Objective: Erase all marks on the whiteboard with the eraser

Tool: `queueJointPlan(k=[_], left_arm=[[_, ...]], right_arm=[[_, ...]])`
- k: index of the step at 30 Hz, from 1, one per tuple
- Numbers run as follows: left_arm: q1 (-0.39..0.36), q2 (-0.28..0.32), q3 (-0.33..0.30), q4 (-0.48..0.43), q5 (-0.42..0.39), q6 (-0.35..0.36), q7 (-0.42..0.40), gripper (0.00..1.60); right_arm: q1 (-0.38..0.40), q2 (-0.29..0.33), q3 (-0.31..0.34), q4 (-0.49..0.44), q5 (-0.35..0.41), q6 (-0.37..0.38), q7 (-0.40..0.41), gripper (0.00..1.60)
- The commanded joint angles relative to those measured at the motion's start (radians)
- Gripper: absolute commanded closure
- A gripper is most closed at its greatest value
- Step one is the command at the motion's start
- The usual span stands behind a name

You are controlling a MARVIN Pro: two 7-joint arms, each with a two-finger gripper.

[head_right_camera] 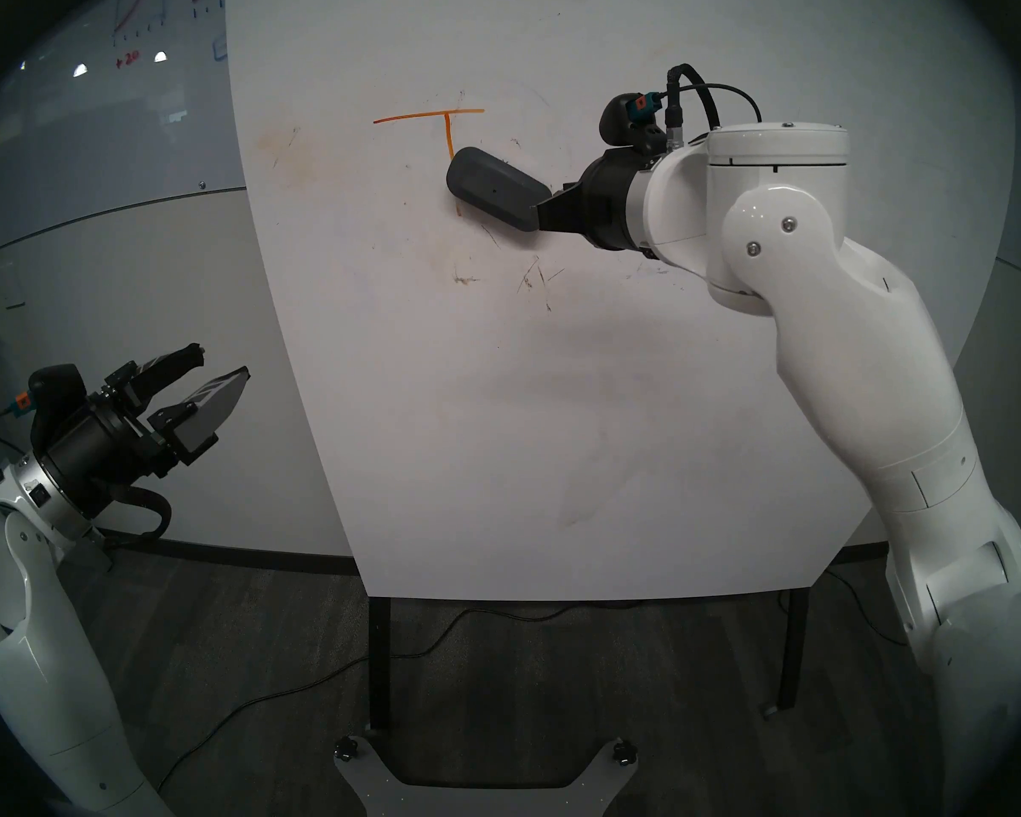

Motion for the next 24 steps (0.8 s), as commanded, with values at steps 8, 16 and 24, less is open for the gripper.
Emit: queueJointPlan(k=[8, 16, 24], left_arm=[[-0.001, 0.001, 0.001, -0.011, -0.002, 0.000, -0.001, 0.00], [0.000, 0.001, 0.001, -0.012, -0.002, 0.000, 0.000, 0.00], [0.000, 0.002, 0.001, -0.012, -0.003, 0.000, 0.001, 0.00]], right_arm=[[0.140, -0.080, -0.038, 0.090, -0.072, -0.018, 0.030, 1.60], [0.173, -0.096, -0.062, 0.136, -0.108, -0.028, 0.061, 1.60], [0.177, -0.107, -0.070, 0.154, -0.120, -0.022, 0.070, 1.60]])
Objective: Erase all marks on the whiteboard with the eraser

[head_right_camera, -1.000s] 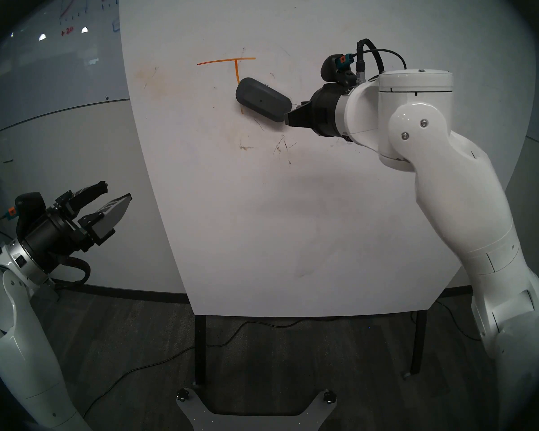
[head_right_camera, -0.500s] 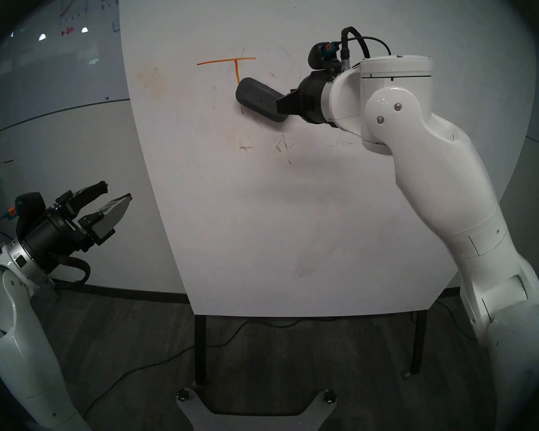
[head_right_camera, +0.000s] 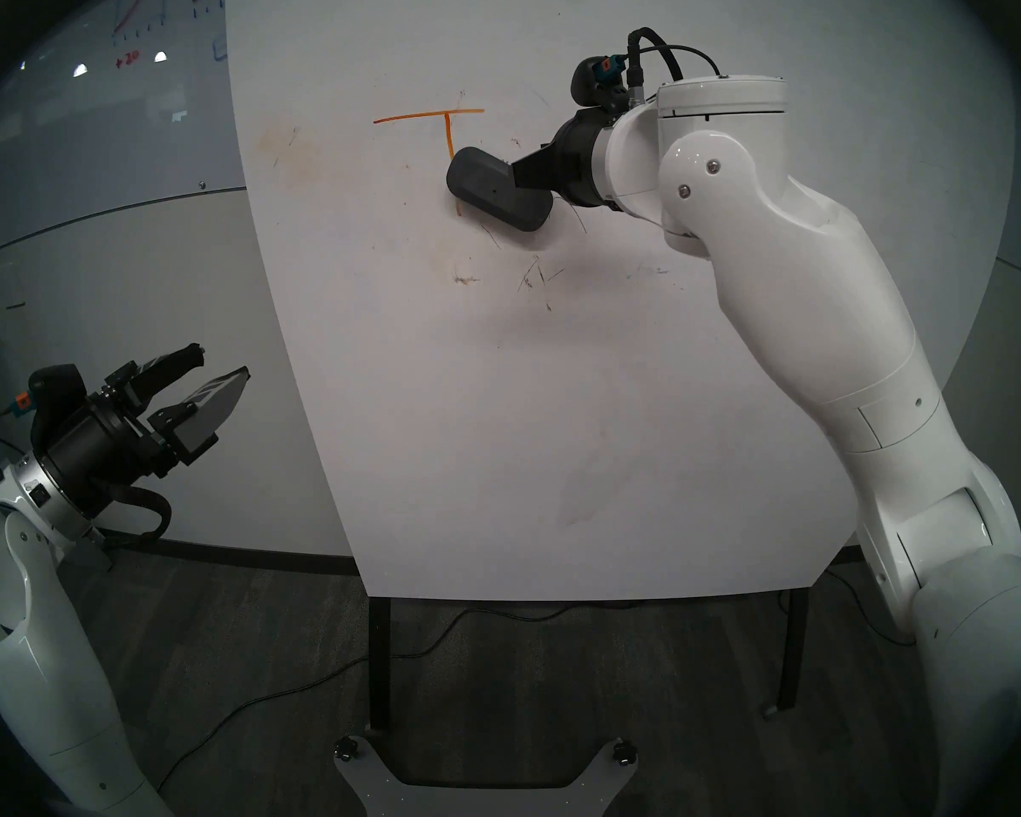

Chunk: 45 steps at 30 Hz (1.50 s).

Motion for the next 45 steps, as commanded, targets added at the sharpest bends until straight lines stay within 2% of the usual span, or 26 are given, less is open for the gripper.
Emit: queueJointPlan(k=[1, 21, 38, 45], left_arm=[[0.000, 0.001, 0.001, -0.012, -0.003, 0.000, 0.000, 0.00], [0.000, 0.001, 0.001, -0.012, -0.003, 0.000, 0.001, 0.00], [0.000, 0.002, 0.001, -0.012, -0.003, 0.000, 0.001, 0.00], [0.000, 0.001, 0.001, -0.012, -0.003, 0.000, 0.001, 0.00]], right_arm=[[0.041, -0.020, 0.002, 0.005, -0.013, 0.001, -0.002, 1.60], [0.029, -0.069, 0.002, 0.038, 0.010, 0.064, -0.034, 1.60], [0.007, -0.085, 0.009, 0.022, 0.048, 0.077, -0.083, 1.60], [0.014, -0.082, 0.001, 0.025, 0.026, 0.065, -0.101, 1.60]])
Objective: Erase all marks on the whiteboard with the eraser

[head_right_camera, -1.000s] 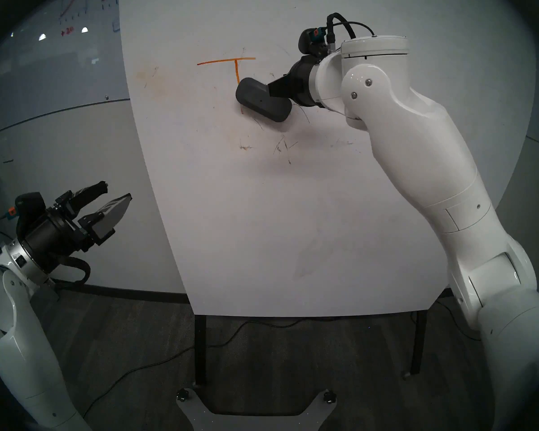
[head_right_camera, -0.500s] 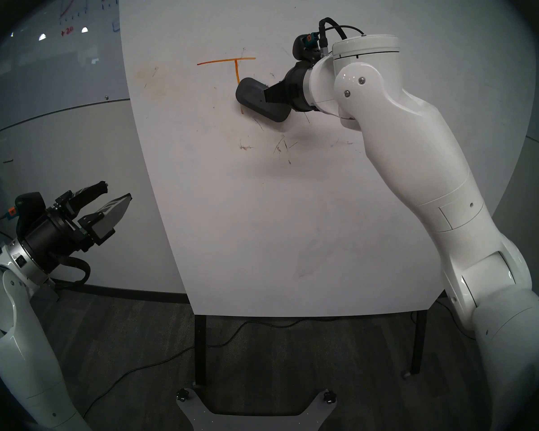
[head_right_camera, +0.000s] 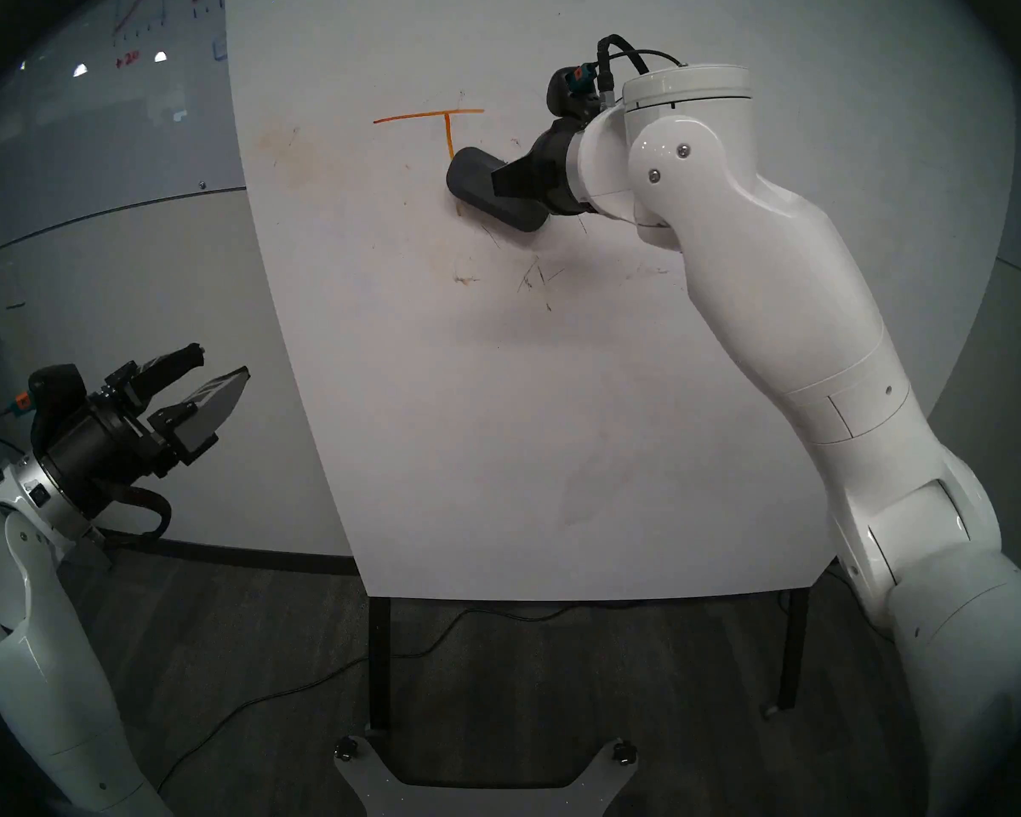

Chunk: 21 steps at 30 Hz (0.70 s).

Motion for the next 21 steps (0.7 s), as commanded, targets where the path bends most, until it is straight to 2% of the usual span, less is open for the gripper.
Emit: queueJointPlan(k=[1, 11, 21], left_arm=[[0.000, 0.002, 0.001, -0.012, -0.003, 0.000, 0.001, 0.00], [0.000, 0.001, 0.001, -0.012, -0.002, 0.000, 0.000, 0.00], [0.000, 0.001, 0.001, -0.012, -0.003, 0.000, 0.001, 0.00]], right_arm=[[0.020, -0.003, 0.004, -0.002, -0.029, -0.021, -0.019, 1.60], [0.039, -0.006, 0.024, 0.004, -0.034, -0.016, -0.022, 1.60], [0.043, -0.014, 0.001, 0.032, -0.053, -0.003, -0.028, 1.60]])
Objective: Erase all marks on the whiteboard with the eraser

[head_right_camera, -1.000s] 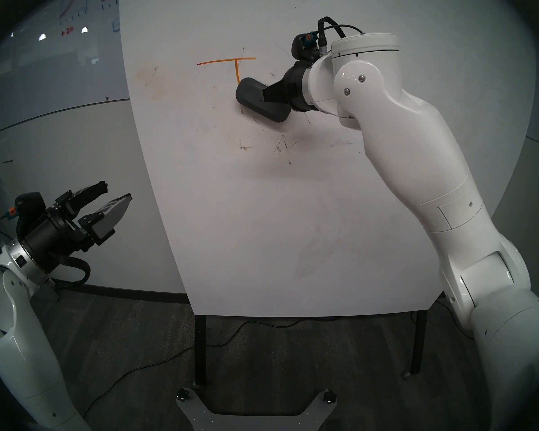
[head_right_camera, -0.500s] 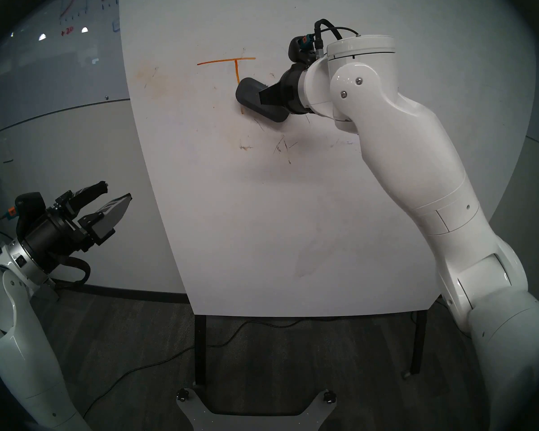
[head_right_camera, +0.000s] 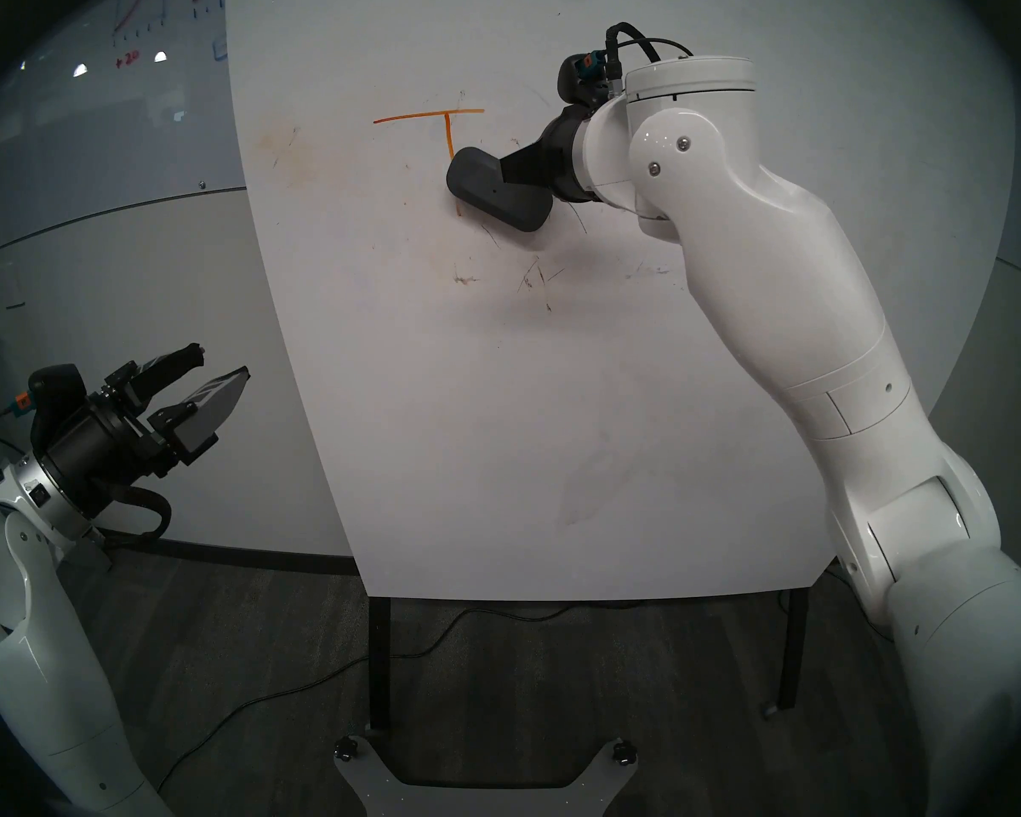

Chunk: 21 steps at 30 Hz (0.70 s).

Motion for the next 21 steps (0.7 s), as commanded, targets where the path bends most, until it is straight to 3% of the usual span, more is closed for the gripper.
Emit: queueJointPlan(k=[1, 21], left_arm=[[0.000, 0.001, 0.001, -0.012, -0.003, 0.000, 0.001, 0.00], [0.000, 0.001, 0.001, -0.012, -0.003, 0.000, 0.001, 0.00]], right_arm=[[0.028, -0.009, -0.006, 0.019, -0.011, 0.005, -0.002, 1.60], [0.030, -0.044, -0.010, 0.060, 0.039, 0.005, -0.042, 1.60]])
